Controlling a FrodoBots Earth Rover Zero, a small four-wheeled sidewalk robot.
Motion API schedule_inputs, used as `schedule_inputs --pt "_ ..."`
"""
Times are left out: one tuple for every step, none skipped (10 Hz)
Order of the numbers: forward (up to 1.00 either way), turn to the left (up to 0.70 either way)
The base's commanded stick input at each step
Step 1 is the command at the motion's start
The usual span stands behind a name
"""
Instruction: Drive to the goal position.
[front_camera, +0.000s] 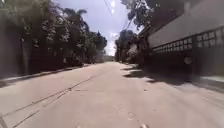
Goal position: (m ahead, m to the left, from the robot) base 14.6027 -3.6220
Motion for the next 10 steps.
schedule_inputs --pt "1.0 -0.27" --pt "1.0 -0.27" --pt "1.0 -0.1" --pt "1.0 0.0" --pt "1.0 0.0" --pt "1.0 0.0" --pt "1.0 0.0" --pt "1.0 0.0" --pt "1.0 0.0" --pt "1.0 0.0"
